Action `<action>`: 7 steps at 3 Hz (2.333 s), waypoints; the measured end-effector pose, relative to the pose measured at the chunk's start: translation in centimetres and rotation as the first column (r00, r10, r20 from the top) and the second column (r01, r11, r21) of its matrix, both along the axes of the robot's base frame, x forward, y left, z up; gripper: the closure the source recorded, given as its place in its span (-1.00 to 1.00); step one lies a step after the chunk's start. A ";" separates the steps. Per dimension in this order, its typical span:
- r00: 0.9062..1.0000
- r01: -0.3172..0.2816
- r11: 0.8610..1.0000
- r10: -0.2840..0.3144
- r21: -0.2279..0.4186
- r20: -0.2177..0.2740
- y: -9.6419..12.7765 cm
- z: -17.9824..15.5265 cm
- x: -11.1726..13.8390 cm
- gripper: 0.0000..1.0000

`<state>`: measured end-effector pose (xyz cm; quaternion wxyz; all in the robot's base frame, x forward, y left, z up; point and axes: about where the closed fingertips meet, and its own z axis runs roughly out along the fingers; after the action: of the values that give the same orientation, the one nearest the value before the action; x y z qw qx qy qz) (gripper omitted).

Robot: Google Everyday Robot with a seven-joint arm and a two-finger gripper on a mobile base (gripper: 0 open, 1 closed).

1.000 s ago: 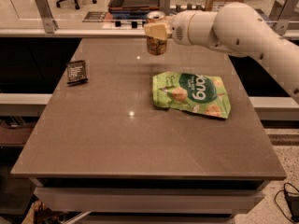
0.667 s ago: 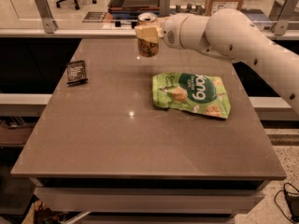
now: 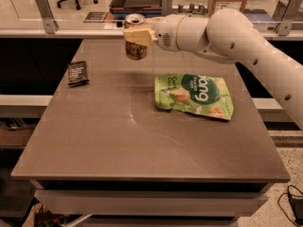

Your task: Move orange can near rxbar chocolate

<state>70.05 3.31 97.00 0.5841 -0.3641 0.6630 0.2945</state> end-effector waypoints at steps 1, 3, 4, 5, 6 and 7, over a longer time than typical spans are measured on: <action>0.997 -0.083 0.996 0.082 -0.021 -0.013 2.0 -0.8 -1.0 1.00; 0.989 -0.144 0.989 0.142 -0.045 -0.044 4.8 -2.7 -1.7 1.00; 0.984 -0.167 0.985 0.165 -0.033 -0.064 6.1 -3.7 -1.7 1.00; 0.981 -0.173 0.984 0.169 -0.034 -0.092 7.1 -5.2 -1.4 1.00; 0.983 -0.157 0.985 0.149 -0.068 -0.109 7.8 -6.3 -1.1 1.00; 0.987 -0.139 0.988 0.132 -0.074 -0.097 8.4 -7.1 -0.8 1.00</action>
Offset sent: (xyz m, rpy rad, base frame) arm -0.0203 0.0454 -0.0280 -0.0928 0.0416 0.1507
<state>69.29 11.72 89.85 0.5165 -0.4177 0.6741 0.3229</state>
